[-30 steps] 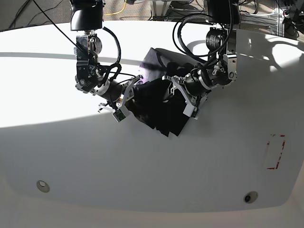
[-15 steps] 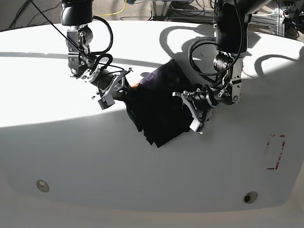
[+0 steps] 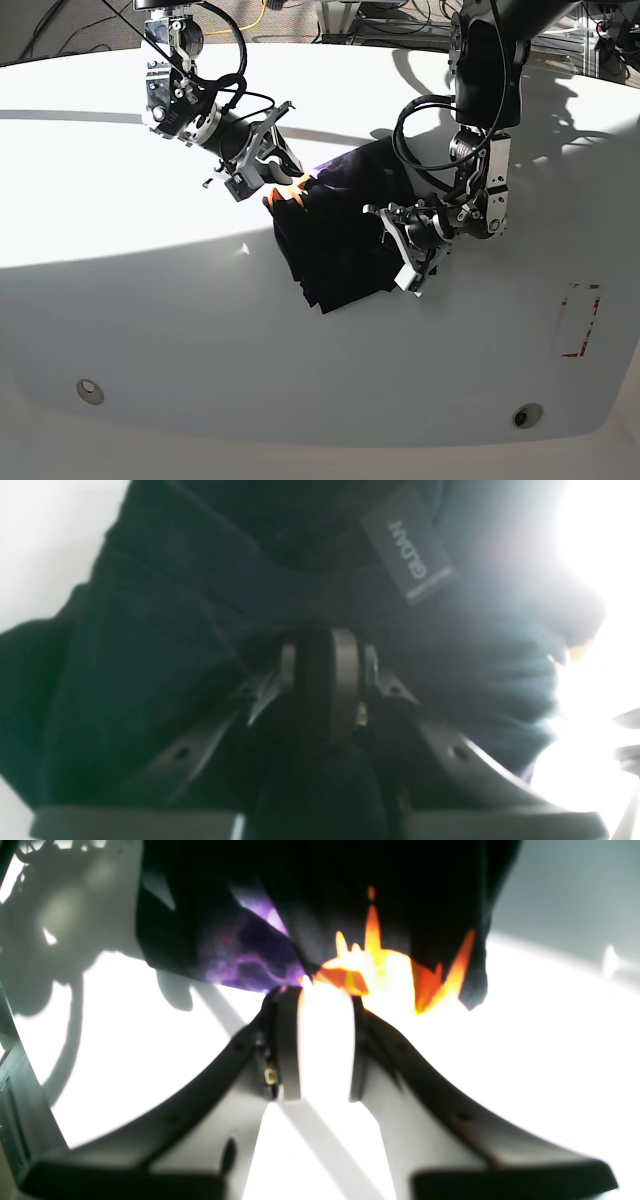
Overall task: Layout the t-shirt on the table in an organized manner, then fold the t-shirt properly
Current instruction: 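Release the right gripper and hold the bundle with the left gripper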
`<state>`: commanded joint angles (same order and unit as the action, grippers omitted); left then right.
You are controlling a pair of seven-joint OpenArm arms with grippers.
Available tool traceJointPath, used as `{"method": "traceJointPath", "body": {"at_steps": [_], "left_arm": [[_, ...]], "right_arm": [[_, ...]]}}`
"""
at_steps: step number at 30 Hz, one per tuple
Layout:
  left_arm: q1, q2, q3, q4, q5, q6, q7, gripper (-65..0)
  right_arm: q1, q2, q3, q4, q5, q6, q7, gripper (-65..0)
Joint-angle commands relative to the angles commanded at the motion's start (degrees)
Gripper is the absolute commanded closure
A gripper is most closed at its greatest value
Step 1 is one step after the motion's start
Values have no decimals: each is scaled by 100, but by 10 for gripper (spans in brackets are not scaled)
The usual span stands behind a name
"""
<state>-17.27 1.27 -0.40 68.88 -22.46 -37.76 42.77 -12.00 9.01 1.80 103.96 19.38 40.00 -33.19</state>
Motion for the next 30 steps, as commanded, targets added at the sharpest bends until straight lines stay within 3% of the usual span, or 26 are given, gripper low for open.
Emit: {"method": "traceJointPath", "body": {"at_steps": [7,12,15,17,21,25,30], "left_arm": [[325,220,0,1398,-9,0,167,-81],[624,545,0,1978,35,44,141,-81],[844,756,0,2119,53,316,0,-81],[993,773,0,2136,105,651,-273,-81],[1292,773,255,1978,264,1363,-1231,-81],[1609,773,905,1644,316,2356,-2391,-81],[1653,773,1556,800,316,3464,-3675,-82]], "right_arm": [[149,35,18,607,-53,0,-334,-116],[325,88,413,712,-26,0,-615,-116],[422,114,633,721,0,0,-765,-116],[510,114,765,721,9,0,-826,-116],[545,114,1169,738,9,0,-853,-116],[510,264,1521,853,9,0,-862,-117],[510,369,1565,853,9,0,-862,-117]]}}
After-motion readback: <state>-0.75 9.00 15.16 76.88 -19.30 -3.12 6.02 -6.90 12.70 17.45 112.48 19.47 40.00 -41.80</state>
